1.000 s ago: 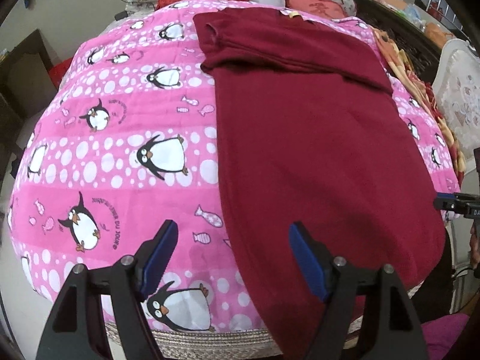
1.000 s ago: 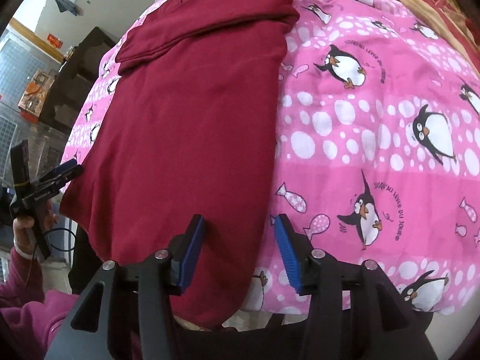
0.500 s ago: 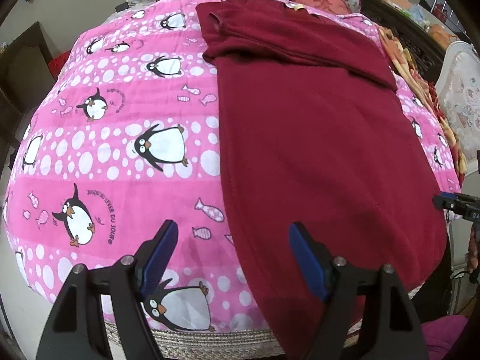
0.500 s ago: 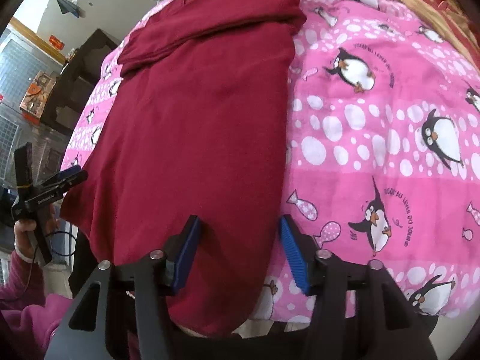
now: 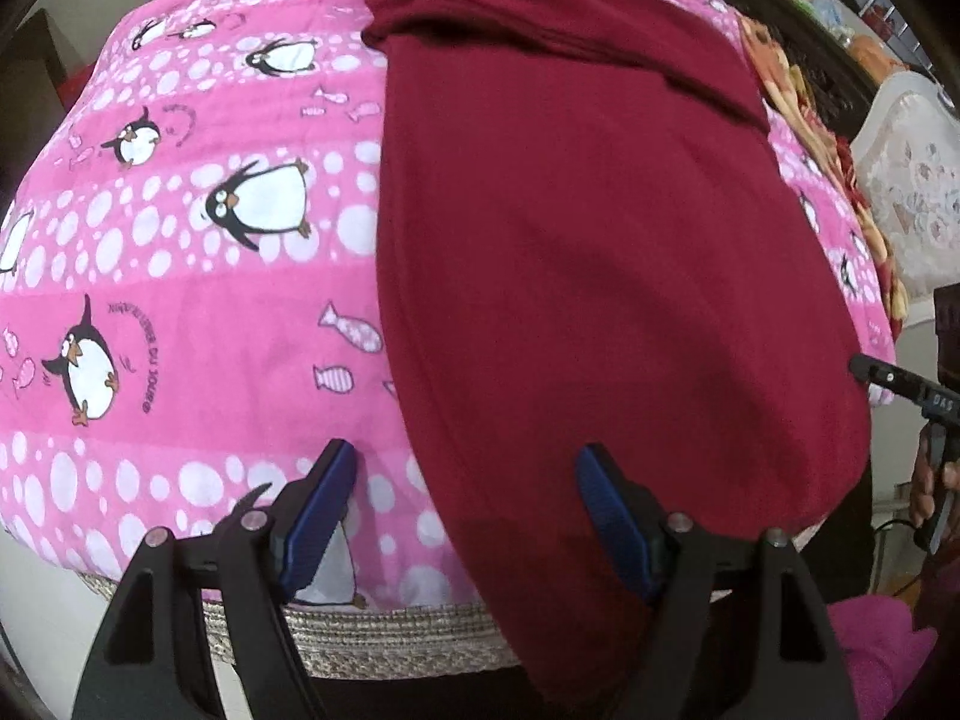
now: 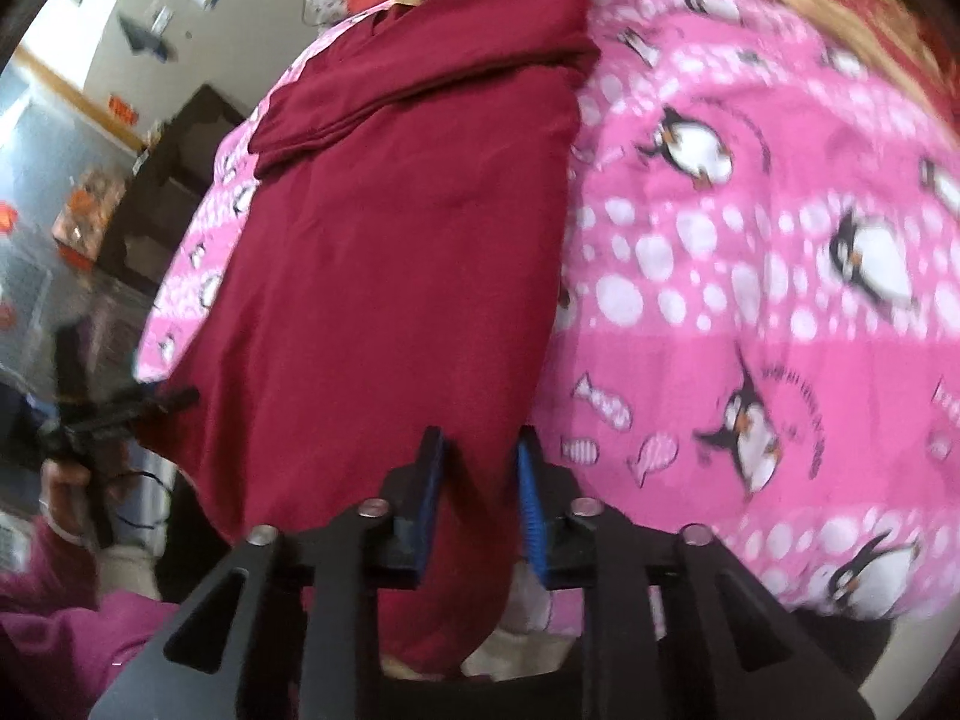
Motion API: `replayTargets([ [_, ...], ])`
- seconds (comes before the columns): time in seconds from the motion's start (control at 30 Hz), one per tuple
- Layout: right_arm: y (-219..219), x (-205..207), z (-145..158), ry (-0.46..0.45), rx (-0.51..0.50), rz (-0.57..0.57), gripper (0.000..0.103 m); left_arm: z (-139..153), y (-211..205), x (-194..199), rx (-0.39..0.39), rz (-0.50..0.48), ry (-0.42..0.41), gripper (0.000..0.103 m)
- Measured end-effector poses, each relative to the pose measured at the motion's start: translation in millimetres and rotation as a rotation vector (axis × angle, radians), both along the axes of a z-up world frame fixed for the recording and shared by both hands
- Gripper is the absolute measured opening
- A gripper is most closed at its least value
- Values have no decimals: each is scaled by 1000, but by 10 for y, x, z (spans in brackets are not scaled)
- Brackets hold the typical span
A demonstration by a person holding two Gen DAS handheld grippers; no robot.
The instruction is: Fold small clothes
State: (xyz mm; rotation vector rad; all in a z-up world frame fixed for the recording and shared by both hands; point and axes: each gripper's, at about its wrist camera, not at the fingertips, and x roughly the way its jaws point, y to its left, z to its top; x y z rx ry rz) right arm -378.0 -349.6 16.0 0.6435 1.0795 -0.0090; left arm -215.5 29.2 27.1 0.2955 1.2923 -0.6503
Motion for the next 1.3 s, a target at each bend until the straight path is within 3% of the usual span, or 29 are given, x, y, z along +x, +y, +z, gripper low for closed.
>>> replayTargets([
  [0.17,21,-82,-78,-5,84,29,14,15,-21,49,0,-6,15,80],
  [0.67,194,-38,-28,22,70,124,20,-68,-131,24,15,-47,34,86],
  [0.97,348,4,136,-34,28,222,19,-79,-128,72,4,-58,55,89],
  [1.17,286,-36,30,-16,112,210,19,-112,-165,64,-11,-63,68,97],
  [1.3,259,-103,-95,20,143,210,19,-123,-210,45,-2,-65,67,98],
])
